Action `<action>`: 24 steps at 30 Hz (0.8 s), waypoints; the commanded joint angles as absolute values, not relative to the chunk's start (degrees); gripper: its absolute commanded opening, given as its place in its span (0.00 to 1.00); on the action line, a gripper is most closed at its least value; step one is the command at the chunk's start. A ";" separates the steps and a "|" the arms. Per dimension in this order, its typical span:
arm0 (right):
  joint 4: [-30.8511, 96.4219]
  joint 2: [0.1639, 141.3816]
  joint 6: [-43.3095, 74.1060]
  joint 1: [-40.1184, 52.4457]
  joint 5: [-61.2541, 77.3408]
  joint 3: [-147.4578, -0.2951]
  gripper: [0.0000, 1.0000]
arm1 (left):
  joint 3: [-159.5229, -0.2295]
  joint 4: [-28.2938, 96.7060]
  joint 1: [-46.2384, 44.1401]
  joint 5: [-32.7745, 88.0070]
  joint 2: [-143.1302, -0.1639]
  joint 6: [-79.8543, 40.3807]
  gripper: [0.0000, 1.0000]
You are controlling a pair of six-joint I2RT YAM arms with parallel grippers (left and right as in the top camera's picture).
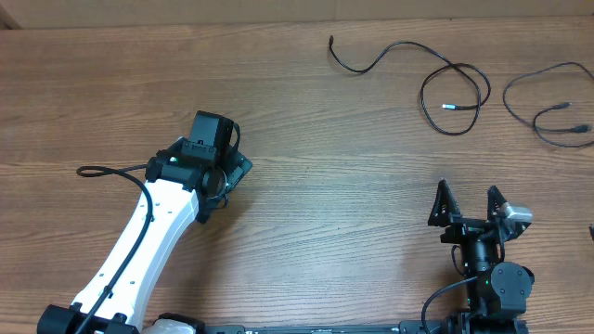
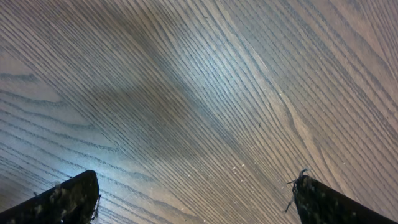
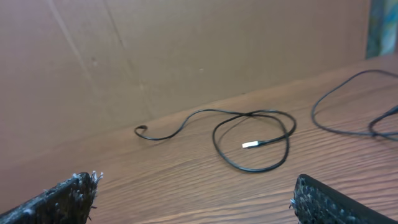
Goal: Untangle cables
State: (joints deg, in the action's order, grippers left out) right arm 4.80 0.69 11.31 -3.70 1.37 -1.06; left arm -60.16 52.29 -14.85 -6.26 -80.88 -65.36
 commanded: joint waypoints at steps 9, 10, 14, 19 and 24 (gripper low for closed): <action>4.80 0.16 -0.14 -3.84 0.16 -0.45 1.00 | -60.88 52.25 -14.63 -6.52 -79.81 -64.27 1.00; 4.78 0.16 -0.16 -3.84 0.12 -0.45 1.00 | -60.88 52.25 -14.63 -6.52 -79.81 -64.27 1.00; 4.78 0.16 -1.67 -3.84 0.19 -0.45 1.00 | -60.88 52.25 -14.66 -6.52 -79.81 -64.27 1.00; 4.78 0.16 -2.00 -3.84 0.08 -0.45 1.00 | -60.88 52.25 -14.63 -6.52 -79.81 -64.27 0.99; 4.78 0.16 -2.00 -3.84 0.10 -0.45 1.00 | -60.88 52.25 -14.63 -6.52 -79.81 -64.27 1.00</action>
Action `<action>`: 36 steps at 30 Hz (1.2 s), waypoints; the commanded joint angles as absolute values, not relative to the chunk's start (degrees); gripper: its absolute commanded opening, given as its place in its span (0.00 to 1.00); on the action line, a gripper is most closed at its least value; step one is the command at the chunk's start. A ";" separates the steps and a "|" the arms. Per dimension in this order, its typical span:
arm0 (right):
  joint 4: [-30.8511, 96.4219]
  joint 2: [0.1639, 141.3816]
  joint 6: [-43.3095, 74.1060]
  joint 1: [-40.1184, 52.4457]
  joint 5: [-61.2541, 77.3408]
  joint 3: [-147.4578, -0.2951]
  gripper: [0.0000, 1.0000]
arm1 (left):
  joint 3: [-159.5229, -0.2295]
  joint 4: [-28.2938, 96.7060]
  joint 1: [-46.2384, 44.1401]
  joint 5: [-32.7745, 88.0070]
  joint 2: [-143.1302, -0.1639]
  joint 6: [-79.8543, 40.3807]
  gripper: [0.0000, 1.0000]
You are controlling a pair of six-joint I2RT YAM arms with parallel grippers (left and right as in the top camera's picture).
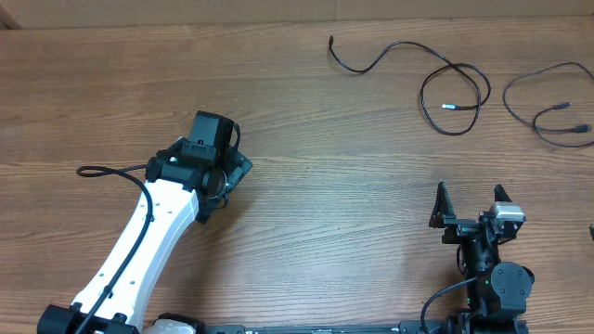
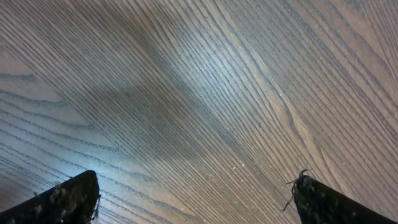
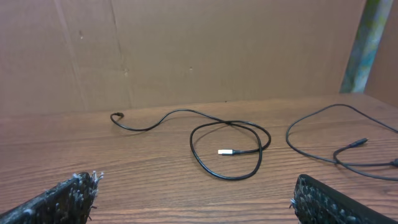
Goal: Untangle cables
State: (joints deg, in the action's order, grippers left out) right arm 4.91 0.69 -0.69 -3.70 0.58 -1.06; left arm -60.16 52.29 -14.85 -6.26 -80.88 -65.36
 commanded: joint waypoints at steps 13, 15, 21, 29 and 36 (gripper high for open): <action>4.80 0.16 -1.98 -3.99 0.10 -0.47 1.00 | -60.88 52.25 -14.63 -6.52 -79.81 -64.27 0.99; 4.80 0.16 -1.98 -3.99 0.10 -0.47 1.00 | -60.88 52.25 -14.63 -6.52 -79.81 -64.27 0.99; 4.80 0.16 -1.98 -3.99 0.10 -0.47 1.00 | -60.88 52.25 -14.63 -6.52 -79.81 -64.27 0.99; 4.80 0.16 -2.00 -3.99 0.10 -0.47 1.00 | -60.88 52.25 -14.63 -6.37 -79.81 -64.27 1.00; 4.80 0.16 -2.00 -3.99 0.10 -0.45 1.00 | -60.86 52.25 -14.55 -6.37 -78.61 -64.27 0.99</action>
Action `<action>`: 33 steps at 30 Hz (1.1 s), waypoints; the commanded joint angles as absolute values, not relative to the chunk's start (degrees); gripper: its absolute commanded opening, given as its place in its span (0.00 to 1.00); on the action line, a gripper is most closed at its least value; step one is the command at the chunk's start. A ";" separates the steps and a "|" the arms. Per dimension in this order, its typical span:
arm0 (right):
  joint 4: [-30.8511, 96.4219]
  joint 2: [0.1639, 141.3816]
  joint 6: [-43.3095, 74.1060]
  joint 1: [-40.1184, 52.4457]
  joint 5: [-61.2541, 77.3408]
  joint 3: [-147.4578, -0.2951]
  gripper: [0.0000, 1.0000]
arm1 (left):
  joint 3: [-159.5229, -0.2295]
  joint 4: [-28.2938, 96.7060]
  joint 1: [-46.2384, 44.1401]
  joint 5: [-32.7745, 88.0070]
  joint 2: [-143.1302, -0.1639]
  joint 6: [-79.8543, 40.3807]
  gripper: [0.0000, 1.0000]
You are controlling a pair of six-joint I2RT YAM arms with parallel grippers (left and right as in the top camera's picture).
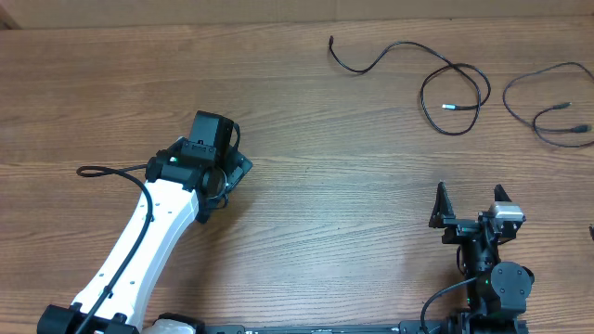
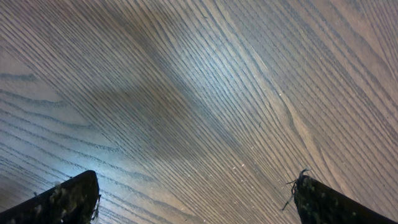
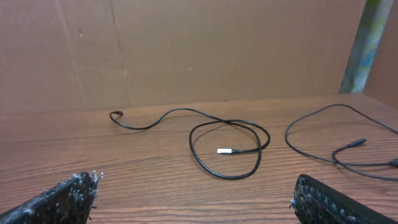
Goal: Untangle cables
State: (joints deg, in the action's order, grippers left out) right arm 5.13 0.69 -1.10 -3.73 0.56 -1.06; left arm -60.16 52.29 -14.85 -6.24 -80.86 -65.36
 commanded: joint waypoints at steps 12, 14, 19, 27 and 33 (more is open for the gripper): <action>4.80 0.16 -1.98 -3.99 0.10 -0.47 1.00 | -60.86 52.27 -13.43 -6.37 -54.59 -64.27 1.00; 4.80 0.16 -1.98 -3.99 0.10 -0.47 1.00 | -60.86 52.29 -11.31 -6.37 -49.36 -64.27 0.99; 4.80 0.16 -1.98 -3.99 0.10 -0.45 1.00 | -60.86 52.31 -4.62 -6.37 -38.81 -64.27 1.00; 4.80 0.16 -1.98 -3.99 0.10 -0.47 1.00 | -60.86 52.60 -0.16 -6.37 -24.01 -64.27 1.00; 4.80 0.16 -1.98 -3.99 0.10 -0.47 1.00 | -60.86 52.77 0.34 -6.37 -13.82 -64.27 1.00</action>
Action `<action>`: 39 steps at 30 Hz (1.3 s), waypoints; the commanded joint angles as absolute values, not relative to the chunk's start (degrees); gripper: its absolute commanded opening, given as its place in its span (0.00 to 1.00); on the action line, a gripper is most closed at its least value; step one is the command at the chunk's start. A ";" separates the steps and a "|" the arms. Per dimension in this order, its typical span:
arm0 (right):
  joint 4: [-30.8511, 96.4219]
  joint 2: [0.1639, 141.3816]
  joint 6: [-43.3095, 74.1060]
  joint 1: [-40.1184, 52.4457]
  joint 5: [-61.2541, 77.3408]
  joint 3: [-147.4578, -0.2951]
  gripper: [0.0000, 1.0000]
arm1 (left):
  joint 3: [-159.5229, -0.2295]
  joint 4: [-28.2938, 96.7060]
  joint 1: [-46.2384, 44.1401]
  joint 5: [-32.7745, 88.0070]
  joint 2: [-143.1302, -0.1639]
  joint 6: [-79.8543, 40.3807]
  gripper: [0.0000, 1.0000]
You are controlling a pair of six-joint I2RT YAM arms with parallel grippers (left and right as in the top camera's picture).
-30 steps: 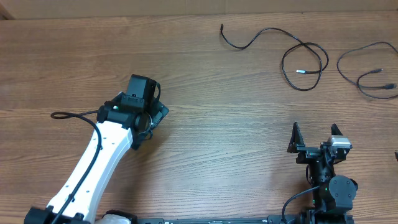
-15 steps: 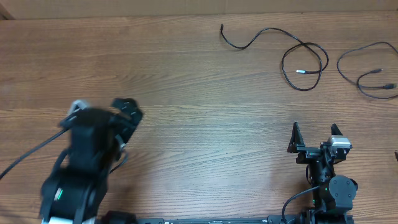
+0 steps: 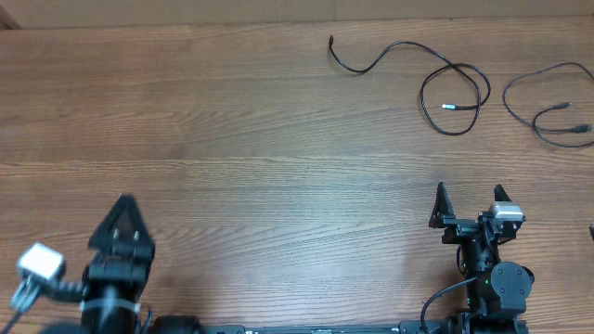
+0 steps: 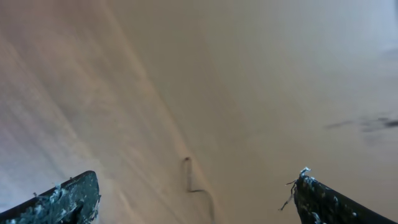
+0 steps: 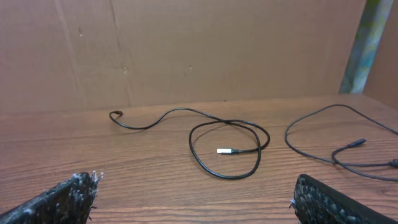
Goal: Untangle cables
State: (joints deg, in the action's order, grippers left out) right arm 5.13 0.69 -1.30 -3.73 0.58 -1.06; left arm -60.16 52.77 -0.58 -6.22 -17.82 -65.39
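Two black cables lie at the table's far right. The looped cable (image 3: 455, 88) runs from an end at the far middle into a loop with a silver plug (image 5: 227, 151) inside it. The second cable (image 3: 548, 104) lies curled to its right, apart from it. My right gripper (image 3: 469, 202) stands open near the front edge, facing both cables, nothing between its fingers (image 5: 196, 186). My left gripper (image 3: 122, 218) is drawn back to the front left corner, open and empty (image 4: 196, 186); its view is blurred, with a faint cable shape.
A brown cardboard wall (image 5: 199, 50) rises behind the wooden table (image 3: 278, 139). The second cable reaches the table's right edge. A greenish post (image 5: 364, 43) stands at the far right behind the table.
My left arm was stretched out over the left middle of the table, looking down at bare wood; now it is drawn back at the front left corner. The right arm and cables are unchanged.
At first my right gripper faced the cables at a tilt and my left hung open over bare wood. The right gripper then stood level and has stayed there. The left arm kept still until it came back to the front left corner. Neither cable has moved.
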 commanded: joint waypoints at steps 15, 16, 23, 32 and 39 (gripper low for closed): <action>4.80 0.16 -1.98 -3.99 0.10 -0.47 1.00 | -60.86 75.46 2.63 -6.39 -0.16 -64.29 1.00; 4.80 0.16 -1.98 -3.99 0.10 -0.47 1.00 | -61.08 78.70 2.61 -6.37 -0.19 -64.29 0.99; 4.80 0.16 -1.98 -3.99 0.10 -0.47 1.00 | -60.55 95.94 2.63 -6.39 -0.23 -62.98 1.00; 4.80 0.16 -2.00 -3.99 0.10 -0.47 1.00 | -60.49 96.77 2.66 -6.39 -0.23 -62.98 0.99; 4.80 0.16 -1.98 -3.99 0.10 -0.47 1.00 | -60.49 95.53 2.66 -6.37 -0.23 -65.19 1.00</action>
